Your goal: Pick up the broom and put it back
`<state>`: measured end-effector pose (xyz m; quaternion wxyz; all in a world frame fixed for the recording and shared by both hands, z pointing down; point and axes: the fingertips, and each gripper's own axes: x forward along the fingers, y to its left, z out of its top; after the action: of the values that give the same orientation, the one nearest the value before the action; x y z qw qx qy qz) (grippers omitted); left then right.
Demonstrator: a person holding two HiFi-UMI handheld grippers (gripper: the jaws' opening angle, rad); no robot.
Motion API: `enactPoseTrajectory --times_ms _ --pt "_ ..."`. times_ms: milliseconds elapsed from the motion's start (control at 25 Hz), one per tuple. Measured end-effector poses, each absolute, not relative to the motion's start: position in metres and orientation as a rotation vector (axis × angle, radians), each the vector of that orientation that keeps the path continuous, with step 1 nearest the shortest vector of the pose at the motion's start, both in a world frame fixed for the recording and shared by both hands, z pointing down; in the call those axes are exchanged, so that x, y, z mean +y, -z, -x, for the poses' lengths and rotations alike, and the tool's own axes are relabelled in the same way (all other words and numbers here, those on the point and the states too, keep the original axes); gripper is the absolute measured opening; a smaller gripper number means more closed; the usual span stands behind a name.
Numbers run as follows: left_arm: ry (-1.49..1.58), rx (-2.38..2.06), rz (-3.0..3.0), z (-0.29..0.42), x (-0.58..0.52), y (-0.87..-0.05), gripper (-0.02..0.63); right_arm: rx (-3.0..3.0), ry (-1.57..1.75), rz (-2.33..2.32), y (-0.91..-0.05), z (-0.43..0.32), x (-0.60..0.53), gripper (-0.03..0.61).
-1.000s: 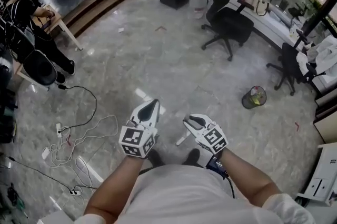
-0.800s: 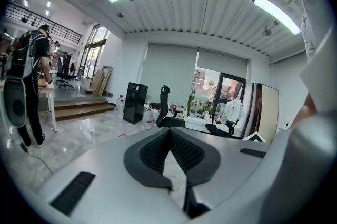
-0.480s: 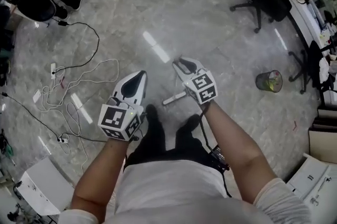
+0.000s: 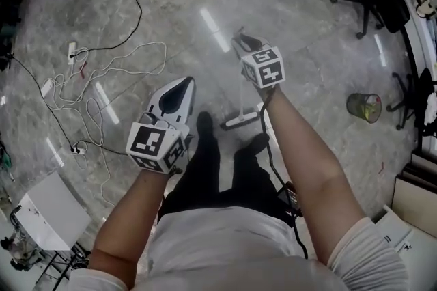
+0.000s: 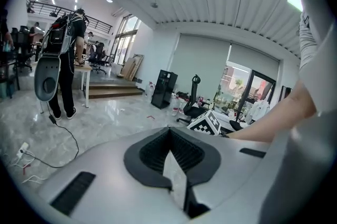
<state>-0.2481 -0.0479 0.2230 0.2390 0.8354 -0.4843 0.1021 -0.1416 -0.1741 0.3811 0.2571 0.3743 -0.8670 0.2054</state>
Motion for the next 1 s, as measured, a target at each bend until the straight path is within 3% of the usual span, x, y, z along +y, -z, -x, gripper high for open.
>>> enactPoseTrajectory --times_ms 200,360,600,1000 --pt "-0.273 -1.331 -2.292 0.261 -0.055 -0.218 0.005 -2.294 -0.56 -1.057 -0.382 0.138 -0.181 0.128" --pt "-0.252 -1.333 -2.324 0.254 -0.061 -0.197 0.005 -2.347 -0.55 -1.127 -0.342 0.127 -0.174 0.119" --pt "-0.201 -1.283 -2.419 0.222 -0.081 -0.125 0.005 -2.494 -0.486 -1.197 -0.207 0.115 -0.152 0.077" --pt "-0.047 -1.072 -2.601 0.096 -0.048 0.036 0.005 -2.747 -0.31 -1.244 0.035 0.052 -0.041 0.003"
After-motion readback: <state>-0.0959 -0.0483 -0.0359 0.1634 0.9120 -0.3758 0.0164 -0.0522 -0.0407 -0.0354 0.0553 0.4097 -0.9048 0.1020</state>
